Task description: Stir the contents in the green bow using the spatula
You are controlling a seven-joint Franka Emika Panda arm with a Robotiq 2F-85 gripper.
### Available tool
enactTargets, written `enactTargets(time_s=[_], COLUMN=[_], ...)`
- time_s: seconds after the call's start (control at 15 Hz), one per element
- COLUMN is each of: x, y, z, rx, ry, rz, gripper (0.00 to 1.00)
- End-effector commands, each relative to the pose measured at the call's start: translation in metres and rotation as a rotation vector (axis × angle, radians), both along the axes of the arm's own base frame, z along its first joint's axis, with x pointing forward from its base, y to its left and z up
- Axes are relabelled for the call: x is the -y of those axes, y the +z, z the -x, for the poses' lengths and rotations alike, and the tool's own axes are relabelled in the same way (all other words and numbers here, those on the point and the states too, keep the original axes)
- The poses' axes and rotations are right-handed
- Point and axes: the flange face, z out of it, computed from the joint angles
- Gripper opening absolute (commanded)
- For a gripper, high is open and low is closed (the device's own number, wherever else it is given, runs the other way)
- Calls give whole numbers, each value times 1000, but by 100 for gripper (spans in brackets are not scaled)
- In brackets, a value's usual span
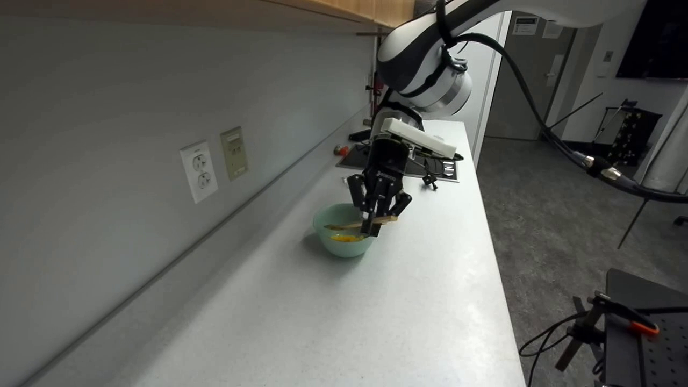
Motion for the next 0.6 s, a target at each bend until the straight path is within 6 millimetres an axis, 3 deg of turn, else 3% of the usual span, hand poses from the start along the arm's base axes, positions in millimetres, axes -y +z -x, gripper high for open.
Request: enactTargets(time_s=[0.0, 0.53], x=[19, 34], y=[-1, -28], z=[-1, -2], rx=[-24, -92], ry=[-60, -141], rz=[-81, -121], gripper=[4, 4])
